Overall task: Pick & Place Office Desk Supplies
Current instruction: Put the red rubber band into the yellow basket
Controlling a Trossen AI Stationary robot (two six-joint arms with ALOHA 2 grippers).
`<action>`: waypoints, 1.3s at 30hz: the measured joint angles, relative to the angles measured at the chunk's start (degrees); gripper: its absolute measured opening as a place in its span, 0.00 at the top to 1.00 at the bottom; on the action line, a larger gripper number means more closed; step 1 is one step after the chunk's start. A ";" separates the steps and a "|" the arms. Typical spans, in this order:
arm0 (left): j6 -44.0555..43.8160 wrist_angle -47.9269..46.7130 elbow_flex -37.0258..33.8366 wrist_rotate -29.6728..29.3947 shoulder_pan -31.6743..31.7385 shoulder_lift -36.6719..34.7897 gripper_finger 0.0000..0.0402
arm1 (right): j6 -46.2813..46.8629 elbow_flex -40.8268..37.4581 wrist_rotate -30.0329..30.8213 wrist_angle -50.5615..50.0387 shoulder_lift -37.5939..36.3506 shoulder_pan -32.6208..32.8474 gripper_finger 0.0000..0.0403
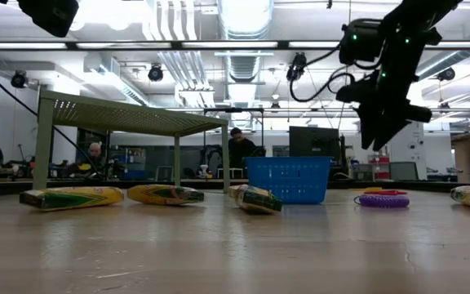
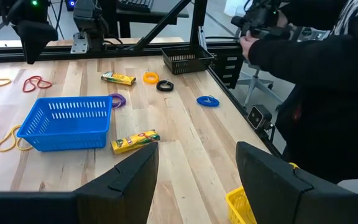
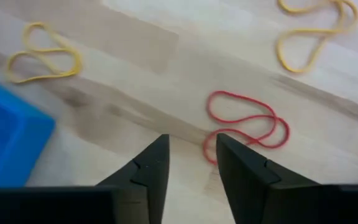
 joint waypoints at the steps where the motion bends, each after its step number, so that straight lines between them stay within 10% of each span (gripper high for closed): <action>1: 0.00 0.00 0.00 0.00 0.00 0.00 0.45 | 0.14 -0.44 0.01 0.04 0.00 -0.65 0.65; 39: 0.00 0.02 0.00 -0.01 0.00 -0.02 0.45 | -0.88 -17.12 -0.41 18.68 5.11 -6.22 0.80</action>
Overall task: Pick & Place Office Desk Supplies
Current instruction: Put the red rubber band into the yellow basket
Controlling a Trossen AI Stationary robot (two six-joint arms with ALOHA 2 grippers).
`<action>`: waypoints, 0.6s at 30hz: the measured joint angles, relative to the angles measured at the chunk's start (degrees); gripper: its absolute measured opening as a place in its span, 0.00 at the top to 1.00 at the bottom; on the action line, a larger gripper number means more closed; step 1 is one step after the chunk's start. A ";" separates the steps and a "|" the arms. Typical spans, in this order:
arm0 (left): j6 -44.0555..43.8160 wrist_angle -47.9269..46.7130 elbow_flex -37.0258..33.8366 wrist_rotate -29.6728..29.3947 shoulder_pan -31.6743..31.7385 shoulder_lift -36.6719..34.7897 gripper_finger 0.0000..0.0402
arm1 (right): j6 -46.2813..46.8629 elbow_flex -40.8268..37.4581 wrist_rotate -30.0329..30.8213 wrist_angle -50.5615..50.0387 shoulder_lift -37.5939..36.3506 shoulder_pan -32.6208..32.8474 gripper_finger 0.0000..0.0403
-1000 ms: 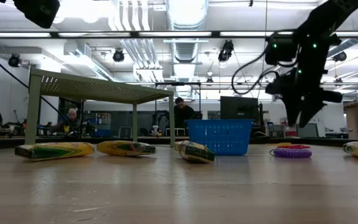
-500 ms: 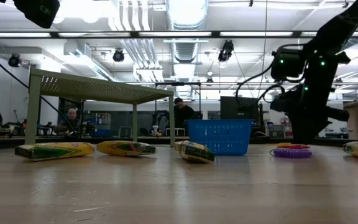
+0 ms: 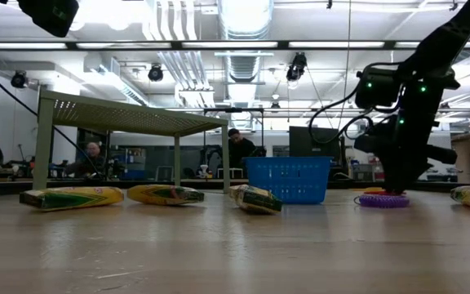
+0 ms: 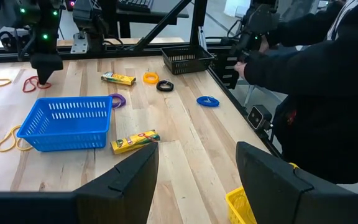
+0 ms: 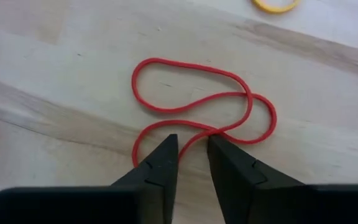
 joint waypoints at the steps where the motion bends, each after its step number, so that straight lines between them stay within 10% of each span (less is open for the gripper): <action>1: 0.00 0.00 0.00 0.00 -0.01 0.00 0.45 | 0.00 0.09 0.06 -0.09 0.05 0.00 0.82; 18: 0.00 0.00 0.00 0.01 -0.01 0.02 0.45 | 2.25 1.34 0.45 -0.05 -1.74 0.01 0.98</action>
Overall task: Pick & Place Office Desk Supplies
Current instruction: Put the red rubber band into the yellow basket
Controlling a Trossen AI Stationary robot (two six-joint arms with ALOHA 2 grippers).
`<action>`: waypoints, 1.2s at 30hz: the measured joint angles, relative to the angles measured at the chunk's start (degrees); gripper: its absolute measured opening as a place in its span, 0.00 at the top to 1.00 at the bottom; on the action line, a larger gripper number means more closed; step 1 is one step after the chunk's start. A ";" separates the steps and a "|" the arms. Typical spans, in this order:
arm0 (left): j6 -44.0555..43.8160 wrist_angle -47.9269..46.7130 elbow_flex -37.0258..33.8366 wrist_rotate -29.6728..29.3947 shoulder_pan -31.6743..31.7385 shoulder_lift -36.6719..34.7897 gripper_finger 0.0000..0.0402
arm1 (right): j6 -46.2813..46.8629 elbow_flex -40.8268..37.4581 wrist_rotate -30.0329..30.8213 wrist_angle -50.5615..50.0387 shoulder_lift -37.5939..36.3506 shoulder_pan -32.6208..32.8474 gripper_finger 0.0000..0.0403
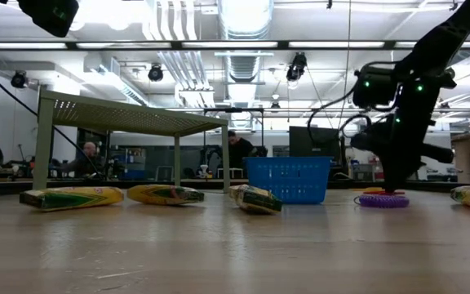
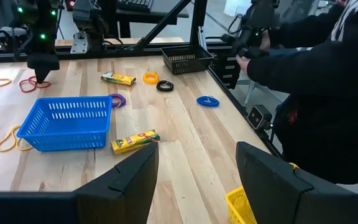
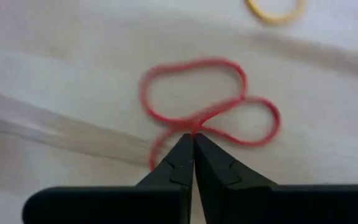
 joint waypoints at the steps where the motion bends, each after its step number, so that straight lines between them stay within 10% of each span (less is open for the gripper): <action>1: 0.00 0.00 0.00 0.00 0.00 0.00 0.45 | -0.01 0.43 0.47 0.16 -0.72 0.03 0.98; 36: 0.00 0.00 0.00 0.00 0.01 -0.02 0.45 | -20.68 4.90 3.22 20.51 -21.80 13.54 0.98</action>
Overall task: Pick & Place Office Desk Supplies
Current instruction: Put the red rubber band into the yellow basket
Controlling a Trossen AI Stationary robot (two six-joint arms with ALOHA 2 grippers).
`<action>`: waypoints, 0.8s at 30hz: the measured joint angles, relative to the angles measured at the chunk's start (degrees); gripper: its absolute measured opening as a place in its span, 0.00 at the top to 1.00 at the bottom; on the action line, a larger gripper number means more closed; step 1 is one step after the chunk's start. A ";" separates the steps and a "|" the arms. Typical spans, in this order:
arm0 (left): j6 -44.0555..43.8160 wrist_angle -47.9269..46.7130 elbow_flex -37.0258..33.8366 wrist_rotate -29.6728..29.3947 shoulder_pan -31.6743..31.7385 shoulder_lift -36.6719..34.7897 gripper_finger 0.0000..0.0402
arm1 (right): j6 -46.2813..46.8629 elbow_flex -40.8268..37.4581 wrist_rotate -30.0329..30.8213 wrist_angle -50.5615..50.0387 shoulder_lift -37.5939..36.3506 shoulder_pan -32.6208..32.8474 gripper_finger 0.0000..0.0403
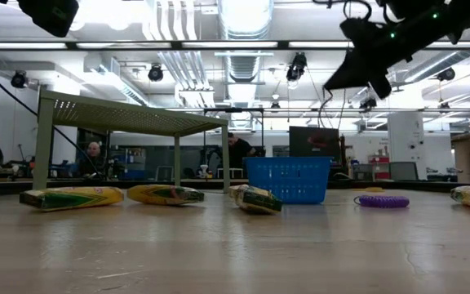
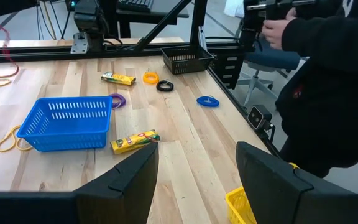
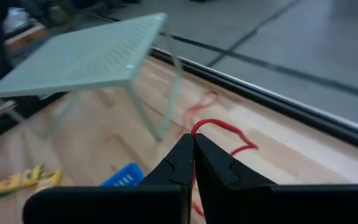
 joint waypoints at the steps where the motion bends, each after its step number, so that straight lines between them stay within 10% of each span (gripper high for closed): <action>1: 0.00 0.00 -0.02 -0.01 -0.01 0.00 0.45 | -0.77 0.00 0.00 0.84 0.00 0.79 0.98; 24: 0.00 0.00 -0.02 -0.02 -0.01 0.00 0.45 | -12.85 -0.02 -0.50 18.61 -0.26 18.93 0.98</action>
